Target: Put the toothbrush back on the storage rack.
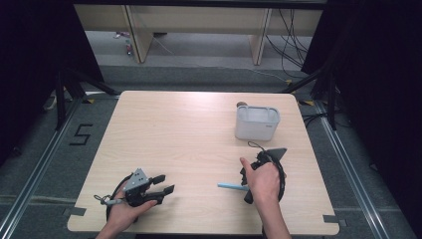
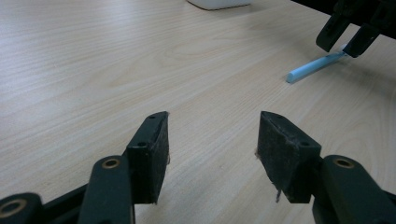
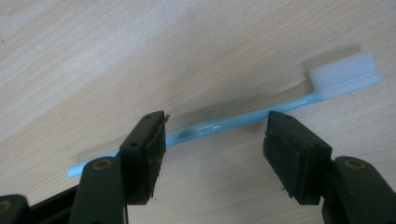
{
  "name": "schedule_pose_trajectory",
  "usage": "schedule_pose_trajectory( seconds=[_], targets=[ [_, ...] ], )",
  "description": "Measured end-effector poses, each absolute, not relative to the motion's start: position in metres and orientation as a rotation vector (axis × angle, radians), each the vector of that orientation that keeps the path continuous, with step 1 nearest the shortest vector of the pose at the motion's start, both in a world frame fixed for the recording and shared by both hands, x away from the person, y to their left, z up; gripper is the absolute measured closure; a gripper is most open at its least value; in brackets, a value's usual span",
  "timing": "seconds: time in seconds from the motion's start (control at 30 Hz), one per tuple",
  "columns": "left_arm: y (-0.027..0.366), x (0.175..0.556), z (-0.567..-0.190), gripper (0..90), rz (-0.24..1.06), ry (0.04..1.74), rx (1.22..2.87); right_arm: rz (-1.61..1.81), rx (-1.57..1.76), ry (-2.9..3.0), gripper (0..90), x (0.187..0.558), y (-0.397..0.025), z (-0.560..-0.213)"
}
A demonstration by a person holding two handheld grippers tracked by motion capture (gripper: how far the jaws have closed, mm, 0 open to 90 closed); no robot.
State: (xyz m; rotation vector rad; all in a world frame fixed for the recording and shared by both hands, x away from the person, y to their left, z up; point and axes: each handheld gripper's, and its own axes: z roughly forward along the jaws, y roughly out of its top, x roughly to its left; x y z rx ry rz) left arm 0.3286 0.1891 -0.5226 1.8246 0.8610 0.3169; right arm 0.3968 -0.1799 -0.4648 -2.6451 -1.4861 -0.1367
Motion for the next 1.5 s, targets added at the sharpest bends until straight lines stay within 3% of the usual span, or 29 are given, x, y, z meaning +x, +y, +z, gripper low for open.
schedule_pose_trajectory(
  seconds=[1.5],
  targets=[
    [0.189,0.328,-0.523,42.9,0.312,0.854,1.832,-0.11,-2.655,-1.368,35.8,0.405,-0.183,-0.474]
  ],
)
